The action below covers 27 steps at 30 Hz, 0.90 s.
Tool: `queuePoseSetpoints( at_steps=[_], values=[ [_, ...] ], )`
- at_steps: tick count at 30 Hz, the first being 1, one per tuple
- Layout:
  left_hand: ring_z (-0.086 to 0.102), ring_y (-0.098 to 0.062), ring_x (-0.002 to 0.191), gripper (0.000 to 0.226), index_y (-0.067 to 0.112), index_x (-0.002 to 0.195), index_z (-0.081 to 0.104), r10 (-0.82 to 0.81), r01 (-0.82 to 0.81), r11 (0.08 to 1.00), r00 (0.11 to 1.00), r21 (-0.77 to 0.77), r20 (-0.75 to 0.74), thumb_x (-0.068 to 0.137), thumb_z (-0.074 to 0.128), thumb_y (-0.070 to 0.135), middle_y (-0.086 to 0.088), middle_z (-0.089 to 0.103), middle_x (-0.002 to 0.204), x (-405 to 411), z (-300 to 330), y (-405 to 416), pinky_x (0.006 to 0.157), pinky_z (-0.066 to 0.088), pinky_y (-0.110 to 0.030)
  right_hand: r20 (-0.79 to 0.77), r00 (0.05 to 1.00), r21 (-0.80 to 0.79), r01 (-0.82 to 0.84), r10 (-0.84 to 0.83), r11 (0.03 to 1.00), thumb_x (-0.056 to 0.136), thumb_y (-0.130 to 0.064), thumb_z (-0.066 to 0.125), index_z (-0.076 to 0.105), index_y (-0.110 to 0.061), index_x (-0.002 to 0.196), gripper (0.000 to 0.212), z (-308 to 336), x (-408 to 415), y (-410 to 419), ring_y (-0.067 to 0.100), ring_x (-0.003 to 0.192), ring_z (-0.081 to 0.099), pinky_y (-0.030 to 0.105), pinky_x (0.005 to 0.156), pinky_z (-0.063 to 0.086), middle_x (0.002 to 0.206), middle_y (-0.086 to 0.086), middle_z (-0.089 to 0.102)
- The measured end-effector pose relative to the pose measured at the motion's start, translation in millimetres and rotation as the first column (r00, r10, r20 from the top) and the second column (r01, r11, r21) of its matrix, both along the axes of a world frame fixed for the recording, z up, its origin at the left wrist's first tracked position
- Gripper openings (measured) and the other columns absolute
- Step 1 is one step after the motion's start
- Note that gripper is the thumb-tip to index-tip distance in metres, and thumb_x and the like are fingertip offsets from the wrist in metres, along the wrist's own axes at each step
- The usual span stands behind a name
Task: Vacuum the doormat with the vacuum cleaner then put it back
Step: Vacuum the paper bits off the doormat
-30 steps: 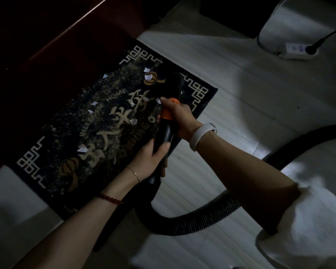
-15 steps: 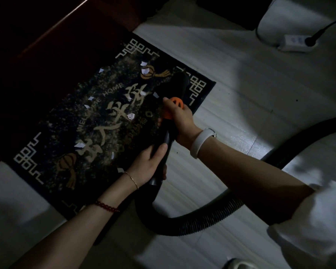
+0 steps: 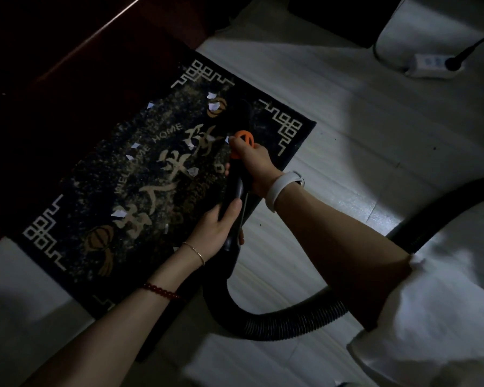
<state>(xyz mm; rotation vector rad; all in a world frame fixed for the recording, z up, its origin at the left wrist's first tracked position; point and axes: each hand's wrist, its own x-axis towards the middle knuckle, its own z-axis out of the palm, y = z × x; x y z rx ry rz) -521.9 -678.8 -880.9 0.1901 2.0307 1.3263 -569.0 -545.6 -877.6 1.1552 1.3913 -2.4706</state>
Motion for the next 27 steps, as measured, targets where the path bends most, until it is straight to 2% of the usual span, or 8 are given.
queuePoseSetpoints(
  at_steps=[5,7,11,15,18,21,24,27],
  values=[
    [0.061,-0.016,0.076,0.031,0.018,0.082,0.057,-0.065,0.065,0.998,0.998,-0.004,-0.015,0.094,0.04,0.041,-0.008,0.063,0.079,-11,-1,12,0.076,0.048,-0.025,-0.014,0.996,0.043,0.087,-0.086,0.995,0.089,-0.022,0.058,0.05,0.003,0.105,0.03,-3,1,14,0.019,0.053,0.056,0.03,0.052,0.05,0.07,0.012,0.056],
    [0.06,-0.006,0.067,0.031,0.016,0.084,0.057,-0.099,0.099,0.995,0.995,-0.002,-0.03,0.095,0.041,0.039,-0.004,0.062,0.074,-14,1,20,0.068,0.046,-0.014,-0.06,0.991,-0.028,0.121,-0.122,0.992,0.092,-0.018,0.053,0.048,0.001,0.099,0.02,-3,3,24,0.015,0.043,0.052,0.023,0.043,0.048,0.064,0.011,0.051],
    [0.057,0.005,0.049,0.027,0.018,0.082,0.055,-0.078,0.078,0.997,0.997,0.011,-0.022,0.096,0.039,0.036,0.003,0.058,0.065,-18,6,23,0.056,0.043,-0.008,-0.076,0.989,-0.1,0.121,-0.128,0.988,0.092,-0.017,0.052,0.046,-0.002,0.096,0.017,2,-4,23,0.014,0.04,0.05,0.022,0.04,0.047,0.068,0.011,0.051],
    [0.05,0.01,0.066,0.02,0.023,0.103,0.053,-0.049,0.048,0.999,0.996,-0.022,-0.075,0.098,0.037,0.034,0.016,0.049,0.078,-24,7,16,0.056,0.033,0.008,-0.045,0.998,-0.048,0.043,-0.045,0.998,0.092,-0.018,0.054,0.049,-0.005,0.086,0.015,7,-14,15,0.017,0.047,0.052,0.026,0.043,0.049,0.067,0.011,0.053],
    [0.056,0.011,0.057,0.025,0.019,0.099,0.055,-0.084,0.084,0.996,0.996,0.003,-0.033,0.097,0.038,0.036,0.009,0.056,0.073,-20,5,17,0.058,0.04,0.002,-0.049,0.995,-0.083,0.078,-0.082,0.993,0.092,-0.019,0.053,0.049,-0.002,0.093,0.018,4,-5,18,0.018,0.048,0.051,0.025,0.043,0.049,0.066,0.011,0.052],
    [0.062,-0.013,0.06,0.036,0.011,0.084,0.06,-0.152,0.152,0.988,0.988,-0.01,-0.001,0.095,0.041,0.04,-0.003,0.062,0.064,-10,3,22,0.066,0.051,-0.023,-0.036,0.987,-0.092,0.156,-0.159,0.984,0.092,-0.02,0.052,0.046,0.001,0.105,0.025,-3,15,27,0.016,0.042,0.05,0.024,0.043,0.047,0.063,0.011,0.05],
    [0.056,-0.012,0.041,0.039,0.007,0.069,0.053,-0.174,0.171,0.984,0.984,0.06,0.047,0.096,0.042,0.033,-0.003,0.058,0.048,4,5,24,0.048,0.046,-0.018,-0.027,0.978,-0.062,0.203,-0.205,0.977,0.092,-0.02,0.053,0.048,-0.002,0.098,0.019,-5,31,31,0.015,0.039,0.05,0.022,0.042,0.047,0.062,0.011,0.049],
    [0.06,-0.009,0.055,0.035,0.01,0.075,0.056,-0.14,0.139,0.989,0.99,0.041,0.009,0.094,0.043,0.036,0.001,0.06,0.059,1,11,22,0.059,0.047,-0.02,-0.088,0.982,-0.067,0.161,-0.166,0.985,0.093,-0.02,0.052,0.049,-0.004,0.089,0.016,6,23,28,0.015,0.04,0.052,0.023,0.043,0.048,0.063,0.011,0.05]
  ],
)
